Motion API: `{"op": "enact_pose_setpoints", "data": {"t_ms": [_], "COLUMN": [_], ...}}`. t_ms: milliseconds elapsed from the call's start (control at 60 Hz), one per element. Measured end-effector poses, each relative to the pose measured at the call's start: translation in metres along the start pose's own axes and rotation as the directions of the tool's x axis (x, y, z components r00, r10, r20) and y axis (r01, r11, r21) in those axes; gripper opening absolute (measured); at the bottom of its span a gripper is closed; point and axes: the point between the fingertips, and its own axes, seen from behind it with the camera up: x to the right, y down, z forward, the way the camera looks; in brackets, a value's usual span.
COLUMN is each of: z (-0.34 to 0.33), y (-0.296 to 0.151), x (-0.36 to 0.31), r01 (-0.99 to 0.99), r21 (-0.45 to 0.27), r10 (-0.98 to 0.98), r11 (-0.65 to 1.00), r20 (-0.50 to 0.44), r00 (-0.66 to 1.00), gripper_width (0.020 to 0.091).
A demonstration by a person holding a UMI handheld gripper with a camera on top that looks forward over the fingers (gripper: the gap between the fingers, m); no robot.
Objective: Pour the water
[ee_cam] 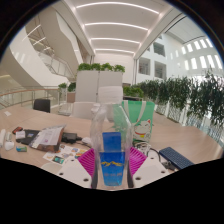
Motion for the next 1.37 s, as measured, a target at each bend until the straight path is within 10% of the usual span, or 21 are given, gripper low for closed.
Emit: {"op": "enact_pose_setpoints", "data": {"t_ms": [450,583,717,1367], "z": [0.015,0.011,-0.017,-0.313], "y": [0.091,0.096,0.103,-0.058], "x": [0.017,0.005,0.004,-0.095], "r01": [-0.093,-0.071,-0.078,-0.118], "r21": [-0.069,-0.144,-0.274,-0.243], "r10": [0.097,0.089,0.121,0.128], "r11": [0.993,0.987,0.958,0.963], "r20": [0.057,0.120,0.143,0.025], "r00": [0.994,0.989,0.982,0.991], "gripper_width": [0.0413,0.0546,0.0840,0.0819]}}
